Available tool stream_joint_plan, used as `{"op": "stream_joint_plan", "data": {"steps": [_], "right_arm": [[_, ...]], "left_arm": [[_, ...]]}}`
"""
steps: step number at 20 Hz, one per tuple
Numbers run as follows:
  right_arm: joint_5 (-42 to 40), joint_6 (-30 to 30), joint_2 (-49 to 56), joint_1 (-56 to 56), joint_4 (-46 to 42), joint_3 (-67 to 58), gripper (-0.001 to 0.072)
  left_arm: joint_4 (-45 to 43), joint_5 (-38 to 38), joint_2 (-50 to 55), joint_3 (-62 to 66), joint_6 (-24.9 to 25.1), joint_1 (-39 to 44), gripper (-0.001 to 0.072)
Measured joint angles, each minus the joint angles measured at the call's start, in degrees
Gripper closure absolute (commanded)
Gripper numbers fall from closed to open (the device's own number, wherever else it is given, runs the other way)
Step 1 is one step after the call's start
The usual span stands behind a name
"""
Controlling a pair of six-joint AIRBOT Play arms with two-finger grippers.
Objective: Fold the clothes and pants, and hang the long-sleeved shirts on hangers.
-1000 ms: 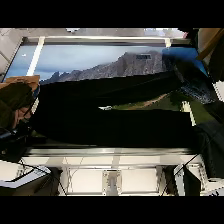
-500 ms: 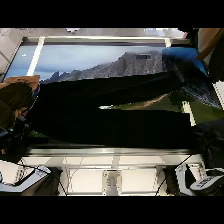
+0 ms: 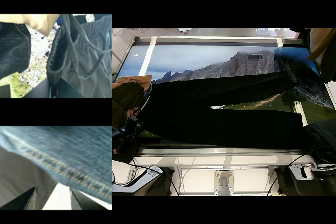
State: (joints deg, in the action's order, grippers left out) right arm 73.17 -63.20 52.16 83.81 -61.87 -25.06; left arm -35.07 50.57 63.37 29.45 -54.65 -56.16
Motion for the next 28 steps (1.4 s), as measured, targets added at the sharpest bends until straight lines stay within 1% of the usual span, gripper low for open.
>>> {"op": "stream_joint_plan", "data": {"steps": [2,6,10,11,12,13,14,16,18,20,23,24,26,28], "right_arm": [[-1.5,0.3,3.1,-1.0,0.2,0.3,0.0256],[-4.5,2.3,9.1,-4.2,3.8,0.5,0.0256],[-6.4,3.1,12.1,-5.6,5.9,0.5,0.0257],[-6.8,3.2,12.4,-5.6,6.1,0.5,0.0274],[-7.2,3.3,12.7,-5.8,6.1,0.5,0.0373],[-7.9,3.5,12.9,-5.9,6.2,0.6,0.0597],[-9.4,3.9,13.1,-5.9,5.9,0.7,0.0704],[-10.0,5.7,13.2,-6.0,7.3,0.5,0.0705],[-8.4,8.2,13.3,-6.0,9.3,-0.5,0.0705],[-3.4,10.7,12.5,-6.1,13.7,-3.0,0.0706],[3.8,12.7,9.1,-6.8,20.7,-7.4,0.0707],[5.6,13.1,7.4,-8.0,23.4,-8.8,0.0707],[6.6,12.8,4.0,-12.4,27.6,-11.7,0.0708],[4.2,10.1,1.7,-19.7,29.9,-15.7,0.0708]], "left_arm": [[0.0,0.0,0.0,0.0,0.0,0.0,0.0691],[0.0,0.0,0.0,0.0,-0.4,0.0,0.0691],[0.0,0.0,0.0,0.0,-0.5,0.0,0.0691],[0.0,0.0,0.0,0.0,-0.5,0.0,0.0691],[0.0,0.0,0.0,0.0,-0.5,0.0,0.0691],[0.0,0.0,0.0,0.0,-0.7,0.0,0.0692],[0.0,0.0,0.0,0.0,-0.7,0.0,0.0691],[0.0,-0.1,0.0,0.2,-0.7,0.0,0.0692],[0.0,0.2,-0.2,1.5,-0.7,0.0,0.0693],[0.0,1.8,-0.7,4.3,-0.7,0.0,0.0694],[-0.1,4.7,-2.5,10.6,-0.7,0.0,0.0695],[-0.1,5.4,-3.3,12.9,-0.7,0.1,0.0695],[-0.8,6.2,-5.0,17.6,-2.6,1.0,0.0695],[-3.5,6.6,-5.9,21.7,-5.4,3.1,0.0696]]}}
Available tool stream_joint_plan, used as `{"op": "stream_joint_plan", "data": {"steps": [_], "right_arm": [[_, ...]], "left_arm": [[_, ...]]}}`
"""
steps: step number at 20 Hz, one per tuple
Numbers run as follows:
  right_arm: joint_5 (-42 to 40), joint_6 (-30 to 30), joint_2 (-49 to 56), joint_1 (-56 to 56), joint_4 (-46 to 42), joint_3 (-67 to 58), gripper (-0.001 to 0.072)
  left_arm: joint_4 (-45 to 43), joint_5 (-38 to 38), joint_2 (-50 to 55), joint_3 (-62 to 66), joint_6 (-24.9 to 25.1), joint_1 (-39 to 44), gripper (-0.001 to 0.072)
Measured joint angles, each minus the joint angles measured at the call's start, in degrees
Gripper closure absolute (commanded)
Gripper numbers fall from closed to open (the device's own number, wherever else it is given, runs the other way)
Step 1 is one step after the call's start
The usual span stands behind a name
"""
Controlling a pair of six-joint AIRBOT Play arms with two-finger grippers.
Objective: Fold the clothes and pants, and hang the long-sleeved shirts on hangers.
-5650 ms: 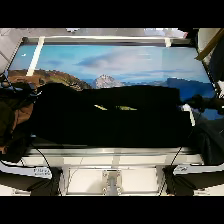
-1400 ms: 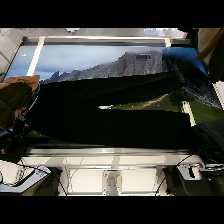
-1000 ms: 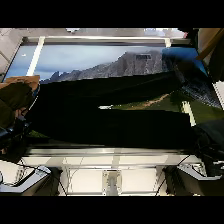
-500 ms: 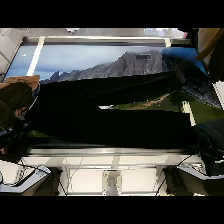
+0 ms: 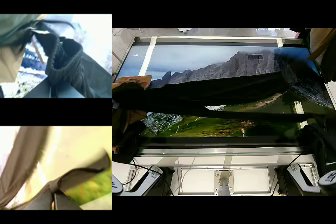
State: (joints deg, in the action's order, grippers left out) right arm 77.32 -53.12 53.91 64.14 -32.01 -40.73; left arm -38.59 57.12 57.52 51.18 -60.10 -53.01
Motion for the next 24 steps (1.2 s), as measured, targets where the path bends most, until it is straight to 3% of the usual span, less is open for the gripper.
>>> {"op": "stream_joint_plan", "data": {"steps": [3,5,8,10,16,19,24], "right_arm": [[-8.2,-4.0,0.4,-14.1,1.2,-7.7,0.0709],[-15.6,-7.6,4.0,-23.0,-0.3,-13.9,0.0709],[-23.8,-12.7,14.7,-33.4,-2.3,-25.4,0.0709],[-26.3,-15.8,22.6,-37.2,-3.0,-32.4,0.0709],[-32.8,-23.2,40.9,-41.9,-5.1,-46.8,0.0710],[-36.9,-28.1,45.5,-42.4,-8.0,-49.1,0.0709],[-41.0,-31.3,49.5,-42.7,-10.4,-50.2,0.0707]], "left_arm": [[-9.2,-0.5,0.1,5.3,-6.3,6.6,0.0696],[-18.9,-2.6,1.6,7.7,-13.1,11.4,0.0695],[-32.7,-4.3,6.1,11.6,-22.9,16.5,0.0695],[-37.5,-5.0,10.3,14.7,-26.4,18.7,0.0695],[-43.3,-6.2,25.8,28.4,-33.1,26.2,0.0695],[-45.1,-6.6,32.6,34.2,-36.9,28.4,0.0695],[-46.0,-8.1,39.7,38.6,-39.9,30.7,0.0692]]}}
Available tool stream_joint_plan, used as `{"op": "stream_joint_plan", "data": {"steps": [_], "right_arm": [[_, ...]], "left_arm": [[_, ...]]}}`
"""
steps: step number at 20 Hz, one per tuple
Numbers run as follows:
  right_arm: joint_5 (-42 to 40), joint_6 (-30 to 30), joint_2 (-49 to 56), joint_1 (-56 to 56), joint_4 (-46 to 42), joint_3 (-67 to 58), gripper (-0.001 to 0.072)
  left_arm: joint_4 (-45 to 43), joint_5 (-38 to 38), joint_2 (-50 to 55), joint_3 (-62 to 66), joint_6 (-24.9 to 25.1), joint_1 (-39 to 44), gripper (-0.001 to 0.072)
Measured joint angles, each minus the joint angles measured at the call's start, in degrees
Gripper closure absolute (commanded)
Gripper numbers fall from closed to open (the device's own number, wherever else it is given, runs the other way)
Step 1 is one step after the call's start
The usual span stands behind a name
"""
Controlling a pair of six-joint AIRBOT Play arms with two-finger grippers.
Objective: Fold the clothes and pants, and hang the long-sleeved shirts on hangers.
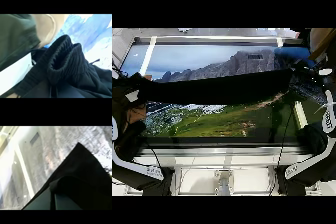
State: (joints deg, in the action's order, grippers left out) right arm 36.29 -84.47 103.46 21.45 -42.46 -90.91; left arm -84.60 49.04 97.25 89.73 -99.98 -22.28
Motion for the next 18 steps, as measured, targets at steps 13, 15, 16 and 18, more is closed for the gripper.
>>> {"op": "stream_joint_plan", "data": {"steps": [13,15,16,18], "right_arm": [[8.8,-1.0,1.6,5.7,-0.5,-8.4,0.0374],[14.8,-1.0,1.6,8.4,-4.1,-11.6,0.0376],[17.1,-0.8,1.6,9.6,-6.3,-12.8,0.0376],[20.3,-0.4,1.6,11.3,-10.3,-14.4,0.0376]], "left_arm": [[10.1,-12.6,-4.2,1.8,-0.2,2.8,0.0283],[10.4,-12.1,-8.0,1.8,1.4,3.5,0.0284],[10.5,-11.3,-10.1,1.8,2.7,4.2,0.0284],[10.8,-9.9,-14.0,1.8,5.4,6.5,0.0284]]}}
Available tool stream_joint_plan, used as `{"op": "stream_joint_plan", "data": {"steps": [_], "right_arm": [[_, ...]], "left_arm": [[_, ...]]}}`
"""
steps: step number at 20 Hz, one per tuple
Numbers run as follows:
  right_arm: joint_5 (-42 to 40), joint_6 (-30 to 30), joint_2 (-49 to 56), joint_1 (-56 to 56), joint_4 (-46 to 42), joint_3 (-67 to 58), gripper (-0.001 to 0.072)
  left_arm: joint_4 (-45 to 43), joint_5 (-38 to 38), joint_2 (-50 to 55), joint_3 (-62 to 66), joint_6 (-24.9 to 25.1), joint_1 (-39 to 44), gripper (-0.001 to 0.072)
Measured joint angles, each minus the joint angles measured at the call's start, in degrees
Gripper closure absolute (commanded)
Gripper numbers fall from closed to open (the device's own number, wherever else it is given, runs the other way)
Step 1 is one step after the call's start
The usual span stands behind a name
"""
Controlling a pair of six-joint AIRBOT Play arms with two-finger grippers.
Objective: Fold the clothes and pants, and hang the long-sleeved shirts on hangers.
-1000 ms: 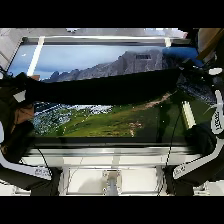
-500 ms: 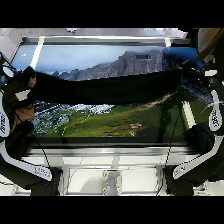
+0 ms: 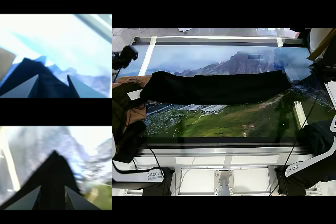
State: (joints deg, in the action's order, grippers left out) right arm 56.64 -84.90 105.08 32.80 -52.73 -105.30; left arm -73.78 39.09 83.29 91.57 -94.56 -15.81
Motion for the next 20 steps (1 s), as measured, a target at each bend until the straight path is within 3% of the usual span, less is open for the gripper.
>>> {"op": "stream_joint_plan", "data": {"steps": [3,5,6,7,12,20], "right_arm": [[3.5,0.4,1.5,1.5,-3.0,-1.1,0.0362],[5.3,1.7,4.0,2.5,-0.9,-1.4,0.0252],[5.8,3.3,5.6,3.1,1.6,-1.5,0.0247],[6.7,5.1,7.3,3.7,4.9,-1.6,0.0187],[8.3,10.8,14.1,4.4,13.5,-1.7,0.0181],[10.4,12.3,18.3,1.3,14.7,-1.7,0.0186]], "left_arm": [[0.2,1.3,-4.2,0.0,6.5,6.2,0.0284],[0.2,1.7,-5.2,0.0,11.3,11.1,0.0286],[0.1,1.7,-5.4,0.0,12.9,13.5,0.0286],[0.0,1.9,-5.3,0.0,14.2,16.0,0.0286],[-0.8,1.9,-3.7,0.0,17.1,24.1,0.0286],[-1.1,1.7,-2.3,0.0,18.1,27.1,0.0286]]}}
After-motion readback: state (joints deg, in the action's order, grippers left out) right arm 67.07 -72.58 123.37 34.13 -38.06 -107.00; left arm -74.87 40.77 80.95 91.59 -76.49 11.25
